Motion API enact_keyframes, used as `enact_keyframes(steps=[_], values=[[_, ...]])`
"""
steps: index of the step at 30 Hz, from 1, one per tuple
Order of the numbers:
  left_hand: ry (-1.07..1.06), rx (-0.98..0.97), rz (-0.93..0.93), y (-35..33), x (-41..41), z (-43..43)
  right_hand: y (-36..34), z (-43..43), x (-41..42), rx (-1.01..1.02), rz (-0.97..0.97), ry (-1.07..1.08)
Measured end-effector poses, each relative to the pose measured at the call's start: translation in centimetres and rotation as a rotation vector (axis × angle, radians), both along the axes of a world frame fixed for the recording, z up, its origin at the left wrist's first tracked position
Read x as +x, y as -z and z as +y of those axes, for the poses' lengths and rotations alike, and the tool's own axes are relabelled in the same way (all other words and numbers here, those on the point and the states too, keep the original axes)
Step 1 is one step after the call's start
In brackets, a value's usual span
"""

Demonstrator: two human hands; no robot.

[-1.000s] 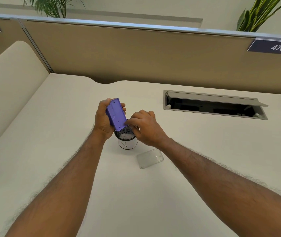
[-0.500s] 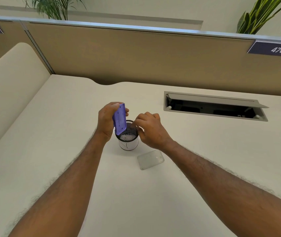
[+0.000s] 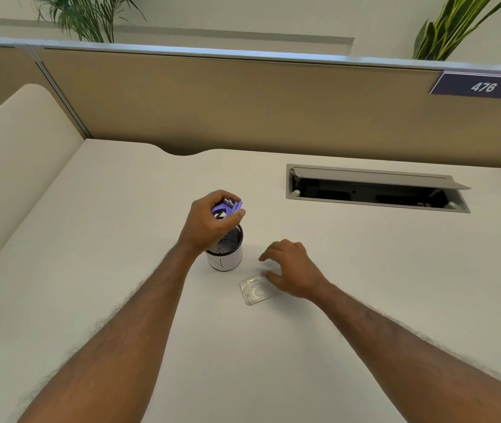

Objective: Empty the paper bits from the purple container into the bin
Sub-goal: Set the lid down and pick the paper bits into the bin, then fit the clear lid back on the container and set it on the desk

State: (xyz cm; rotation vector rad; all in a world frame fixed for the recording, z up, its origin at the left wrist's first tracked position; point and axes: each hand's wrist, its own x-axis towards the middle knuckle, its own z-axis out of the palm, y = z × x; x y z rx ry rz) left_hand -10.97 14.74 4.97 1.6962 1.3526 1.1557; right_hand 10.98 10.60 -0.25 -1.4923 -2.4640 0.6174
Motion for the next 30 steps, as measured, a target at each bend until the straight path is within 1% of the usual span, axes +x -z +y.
enact_keyframes(steps=[2, 5, 11, 14, 21, 27, 29, 30], values=[[-0.051, -0.059, -0.135, 0.0, -0.1, 0.0, 0.6, -0.3, 0.3, -0.071, -0.021, -0.085], [-0.151, -0.161, -0.431, -0.4, -0.5, 0.0, 1.6, -0.7, 0.3, -0.102, -0.066, -0.172], [-0.27, -0.341, -0.969, -1.0, -1.0, -0.7, 2.3, -1.2, 0.4, -0.073, -0.053, -0.194], [-0.294, -0.352, -1.154, -1.1, -1.1, -1.2, 2.3, -1.3, 0.5, -0.062, -0.045, -0.199], [-0.297, -0.37, -1.372, -1.2, -1.0, -2.9, 2.1, -1.6, 0.5, -0.033, -0.057, -0.196], [-0.29, -0.366, -1.434, -1.5, -0.7, -4.4, 2.4, -2.3, 0.4, 0.023, -0.12, -0.123], [-0.282, -0.366, -1.436, -1.6, -0.6, -4.9, 2.2, -2.6, 0.5, -0.021, -0.047, -0.037], [-0.277, -0.365, -1.434, -1.7, -0.5, -5.1, 1.9, -2.7, 0.6, -0.055, 0.043, 0.029]])
